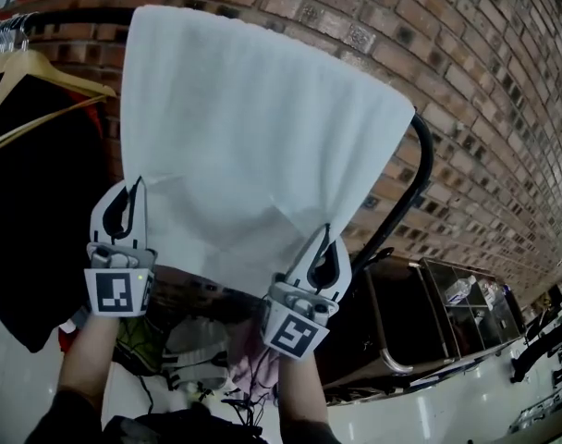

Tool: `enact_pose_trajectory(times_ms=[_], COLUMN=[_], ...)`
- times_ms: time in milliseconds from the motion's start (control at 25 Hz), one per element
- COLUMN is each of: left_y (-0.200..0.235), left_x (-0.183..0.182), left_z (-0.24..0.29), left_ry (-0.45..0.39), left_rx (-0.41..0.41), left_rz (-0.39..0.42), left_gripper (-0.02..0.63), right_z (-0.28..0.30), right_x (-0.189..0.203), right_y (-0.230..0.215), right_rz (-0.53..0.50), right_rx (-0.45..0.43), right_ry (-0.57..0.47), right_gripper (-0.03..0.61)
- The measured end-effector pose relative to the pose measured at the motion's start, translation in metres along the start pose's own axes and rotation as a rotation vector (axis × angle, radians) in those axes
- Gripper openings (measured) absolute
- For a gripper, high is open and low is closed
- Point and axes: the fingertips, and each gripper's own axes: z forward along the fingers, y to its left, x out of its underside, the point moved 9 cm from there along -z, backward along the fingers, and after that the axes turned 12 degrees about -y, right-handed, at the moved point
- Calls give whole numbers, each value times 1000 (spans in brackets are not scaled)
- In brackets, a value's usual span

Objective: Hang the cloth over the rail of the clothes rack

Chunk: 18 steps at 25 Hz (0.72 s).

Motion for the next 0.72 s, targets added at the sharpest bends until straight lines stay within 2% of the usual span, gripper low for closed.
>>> enact_pose_trajectory(times_ms=[200,360,560,720], left_y=[5,11,14,18], left_x=[8,17,35,42], left_z=[-18,-36,-59,-71], left_ry=[51,87,183,200], left_rx=[15,35,32,50], left_rz=[-12,24,12,21], left_gripper=[41,41,41,41], right_z=[-16,-35,-60,-73], right_x=[5,10,17,22], right_y=[-8,-10,0,-2], right_rz=[-14,-15,-7,-13], right_rx=[14,20,-4,-2], right_ry=[31,69,128,165], right_gripper=[31,31,31,35])
